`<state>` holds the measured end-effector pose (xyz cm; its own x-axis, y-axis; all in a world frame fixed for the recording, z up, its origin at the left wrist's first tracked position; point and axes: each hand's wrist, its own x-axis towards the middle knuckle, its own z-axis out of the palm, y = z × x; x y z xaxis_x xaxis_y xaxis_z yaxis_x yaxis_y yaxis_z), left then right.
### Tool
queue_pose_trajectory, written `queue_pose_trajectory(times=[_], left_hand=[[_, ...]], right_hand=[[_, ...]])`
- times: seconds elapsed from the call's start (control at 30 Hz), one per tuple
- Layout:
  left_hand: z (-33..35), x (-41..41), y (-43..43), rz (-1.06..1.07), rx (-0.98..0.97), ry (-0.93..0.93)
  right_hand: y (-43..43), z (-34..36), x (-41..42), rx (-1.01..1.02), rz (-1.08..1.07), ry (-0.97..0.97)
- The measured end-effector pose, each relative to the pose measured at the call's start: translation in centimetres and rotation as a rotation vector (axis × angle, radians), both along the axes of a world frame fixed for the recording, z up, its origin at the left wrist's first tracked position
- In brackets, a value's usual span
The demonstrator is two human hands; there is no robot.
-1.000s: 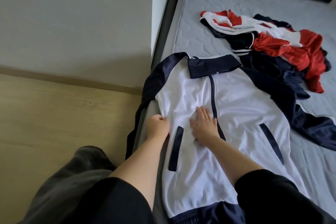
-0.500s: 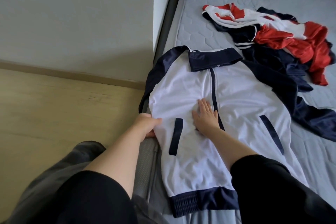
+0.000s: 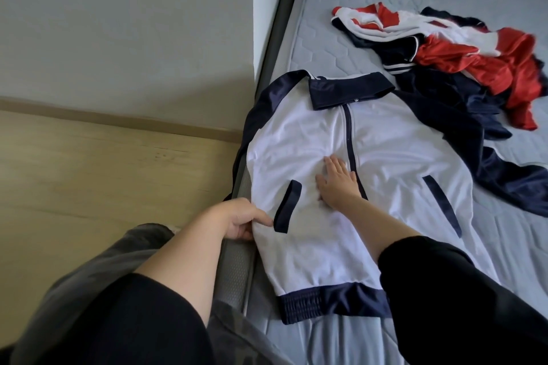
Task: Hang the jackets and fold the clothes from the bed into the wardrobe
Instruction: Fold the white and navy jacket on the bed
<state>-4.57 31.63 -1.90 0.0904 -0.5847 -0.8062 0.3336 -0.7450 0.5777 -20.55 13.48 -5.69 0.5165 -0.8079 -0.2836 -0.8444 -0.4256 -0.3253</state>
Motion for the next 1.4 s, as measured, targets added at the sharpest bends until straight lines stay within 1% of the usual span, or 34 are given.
queue_pose_trajectory(times=[0.07, 0.17, 0.23, 0.33, 0.37, 0.4, 0.5, 0.57, 0.7, 0.77, 0.83, 0.97, 1.07, 1.13, 1.17, 1.23, 1.3, 1.4], left_hand=[[0.0, -0.1, 0.2, 0.002, 0.041, 0.009], [0.2, 0.2, 0.5, -0.106, 0.099, -0.044], [0.5, 0.6, 0.6, -0.245, 0.132, -0.067], [1.0, 0.7, 0.9, -0.582, 0.216, -0.180], [1.1, 0.8, 1.0, -0.635, 0.235, -0.183], [1.3, 0.8, 1.0, -0.637, 0.241, -0.148], [1.3, 1.0, 0.9, -0.547, 0.200, -0.018], [0.9, 1.1, 0.6, -0.427, 0.156, -0.028], [-0.4, 0.7, -1.1, 0.075, -0.046, -0.116], [-0.7, 0.8, -2.2, 0.244, -0.127, -0.156], [-0.8, 1.1, -3.2, 0.340, -0.154, -0.190], [-1.6, 2.2, -4.8, 0.499, -0.154, -0.193], [-2.9, 3.4, -5.7, 0.561, -0.077, -0.200], [-3.7, 3.9, -6.1, 0.640, -0.051, -0.087], [-3.8, 4.1, -6.4, 0.702, -0.057, -0.001], [-3.9, 4.7, -7.1, 0.804, -0.083, 0.148], [-3.9, 5.4, -8.1, 0.867, -0.119, 0.255], [-3.8, 6.7, -9.1, 0.973, -0.201, 0.443]], right_hand=[[0.0, 0.1, 0.0, -0.003, 0.003, 0.000], [0.2, 0.4, 0.1, -0.016, 0.005, 0.014], [0.5, 0.5, 0.3, -0.057, 0.008, 0.057], [1.5, 0.3, 0.5, -0.142, 0.002, 0.127], [1.8, 0.2, 0.5, -0.156, -0.004, 0.127], [2.1, 0.1, 0.5, -0.164, -0.005, 0.122], [2.6, 0.0, 0.1, -0.146, 0.046, 0.087], [2.6, -0.1, -0.3, -0.141, 0.090, 0.073], [2.7, 0.2, -0.4, -0.162, 0.098, 0.095], [2.8, 0.6, 0.4, -0.167, 0.087, 0.084], [2.7, 1.3, 1.7, -0.163, 0.091, 0.055], [0.8, 2.3, 5.3, -0.151, 0.103, 0.032], [-1.9, 2.5, 8.0, -0.097, -0.026, 0.006], [-3.2, 1.8, 9.0, -0.049, -0.138, -0.009], [-3.2, 1.1, 9.2, -0.059, -0.154, 0.026], [-2.7, -0.7, 9.4, -0.151, -0.143, 0.109], [-2.2, -2.2, 9.3, -0.229, -0.146, 0.120], [-2.5, -3.3, 9.3, -0.283, -0.155, 0.108]])
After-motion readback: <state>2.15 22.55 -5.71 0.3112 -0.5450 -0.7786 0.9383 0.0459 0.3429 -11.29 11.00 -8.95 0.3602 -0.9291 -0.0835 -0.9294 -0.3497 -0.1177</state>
